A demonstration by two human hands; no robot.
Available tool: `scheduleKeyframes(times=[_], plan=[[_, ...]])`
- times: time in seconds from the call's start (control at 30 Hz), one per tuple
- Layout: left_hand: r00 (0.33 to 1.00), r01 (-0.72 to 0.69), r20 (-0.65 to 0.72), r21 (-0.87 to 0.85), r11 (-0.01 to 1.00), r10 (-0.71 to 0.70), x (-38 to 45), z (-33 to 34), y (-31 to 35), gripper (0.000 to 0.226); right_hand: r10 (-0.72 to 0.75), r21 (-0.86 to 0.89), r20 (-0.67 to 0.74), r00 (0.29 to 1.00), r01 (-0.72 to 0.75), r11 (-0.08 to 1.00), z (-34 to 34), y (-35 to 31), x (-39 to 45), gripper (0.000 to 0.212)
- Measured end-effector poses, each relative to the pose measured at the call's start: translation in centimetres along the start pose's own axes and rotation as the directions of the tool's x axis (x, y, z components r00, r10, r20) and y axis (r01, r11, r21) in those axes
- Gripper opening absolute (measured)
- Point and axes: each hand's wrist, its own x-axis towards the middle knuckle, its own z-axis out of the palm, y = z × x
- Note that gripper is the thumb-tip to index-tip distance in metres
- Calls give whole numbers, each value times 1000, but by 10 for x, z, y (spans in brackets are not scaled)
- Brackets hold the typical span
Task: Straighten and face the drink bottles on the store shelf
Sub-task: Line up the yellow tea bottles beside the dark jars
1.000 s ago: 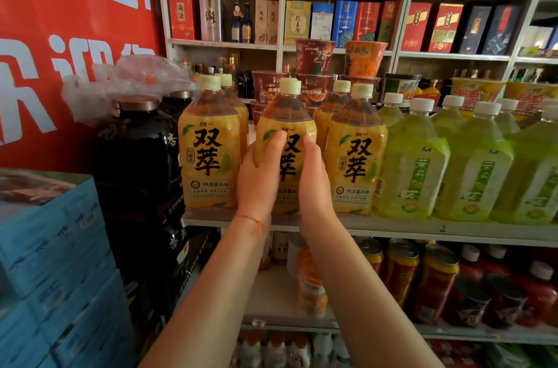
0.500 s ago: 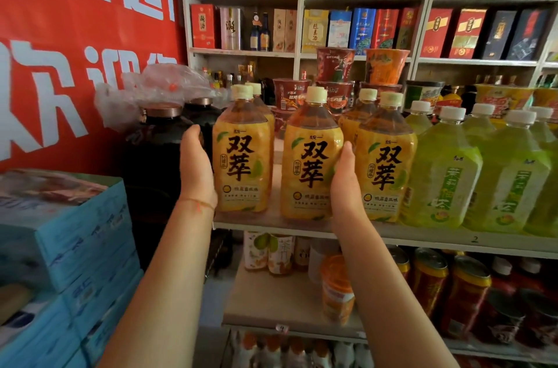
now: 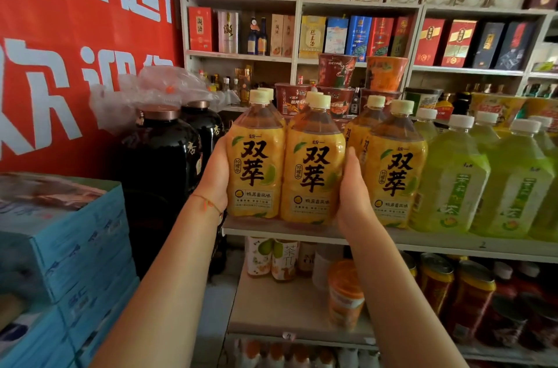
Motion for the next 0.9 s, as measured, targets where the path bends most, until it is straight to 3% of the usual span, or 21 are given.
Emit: scheduleKeyframes(times=[0.43,0.5,0.57,0.6,0.63,0.67,0.73,0.8,0.83,0.9], plan=[[998,22,54,9,1000,-22,0,-9,2,63,19,-11,-66,998,-20,1000,13,-3,-3,60],[993,36,-109,-45,998,-40,-2,-8,6,60,-10,-64,-87,996,5,998,13,-2,-11,57],[939,-51,-344,-63,997,26,-2,-2,6,38,-230,-177,-113,967,208,962,7,-1,-22,40],[869,-202,-460,4,979,181,-5,4,3,24,-387,-214,-142,911,353,911,1,1,-27,32],[751,-389,-531,126,913,393,-13,14,2,13,-520,-225,-185,834,479,848,-7,1,-32,26],[615,-554,-506,269,788,605,-23,29,0,11,-624,-238,-231,746,579,780,-16,1,-35,23],[420,-766,-231,428,479,878,-45,66,-8,14,-795,-379,-298,529,698,607,-37,-1,-36,23],[423,-823,26,428,372,906,-61,102,-20,16,-871,-517,-293,395,701,492,-54,-2,-28,27],[462,-818,96,430,382,882,-65,119,-29,17,-871,-542,-285,401,682,491,-63,-5,-24,33],[618,-741,151,438,508,771,-66,146,-46,22,-855,-547,-237,462,664,510,-75,-9,-17,46]])
